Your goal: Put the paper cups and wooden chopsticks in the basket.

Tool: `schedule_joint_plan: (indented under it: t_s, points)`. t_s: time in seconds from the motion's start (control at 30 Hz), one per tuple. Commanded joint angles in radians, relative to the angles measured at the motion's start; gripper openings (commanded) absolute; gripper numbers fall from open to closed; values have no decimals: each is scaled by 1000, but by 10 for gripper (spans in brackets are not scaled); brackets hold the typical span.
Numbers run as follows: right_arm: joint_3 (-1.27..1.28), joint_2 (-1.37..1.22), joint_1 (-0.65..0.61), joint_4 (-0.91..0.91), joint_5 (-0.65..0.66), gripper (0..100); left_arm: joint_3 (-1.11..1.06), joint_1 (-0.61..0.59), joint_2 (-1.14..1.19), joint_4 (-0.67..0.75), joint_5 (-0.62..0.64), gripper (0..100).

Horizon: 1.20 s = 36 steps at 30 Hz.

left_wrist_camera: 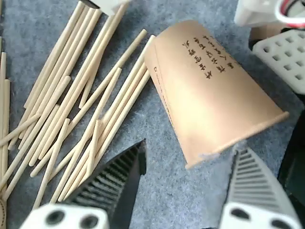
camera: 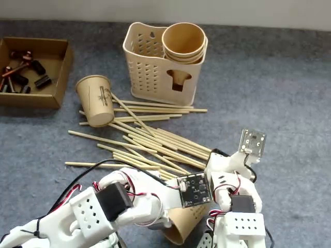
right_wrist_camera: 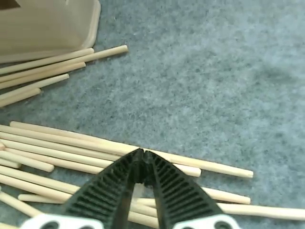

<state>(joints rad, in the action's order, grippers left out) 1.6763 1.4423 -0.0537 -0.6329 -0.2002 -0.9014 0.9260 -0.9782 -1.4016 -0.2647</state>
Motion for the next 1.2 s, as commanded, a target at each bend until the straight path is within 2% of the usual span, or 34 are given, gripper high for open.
schedule_joint_plan:
  t_s: [0.0,0.1,0.23,0.33,0.6,0.73,0.93,1.17]
  points:
    - [111,4,7,22,-3,5,19,-21,-5,18,12,274]
    - [111,2,7,22,-3,5,-31,-18,-5,46,14,273]
    - [111,2,7,22,-3,5,-154,-24,-5,167,14,255]
    - [111,2,7,22,-3,5,-177,-24,-5,215,15,175]
    - [111,2,7,22,-3,5,-143,-21,-5,216,15,10]
    - [111,2,7,22,-3,5,-117,-24,-7,158,15,6]
    - [111,2,7,22,-3,5,7,-30,-7,-3,15,6]
    - [111,2,7,22,-3,5,134,-208,-7,-77,11,6]
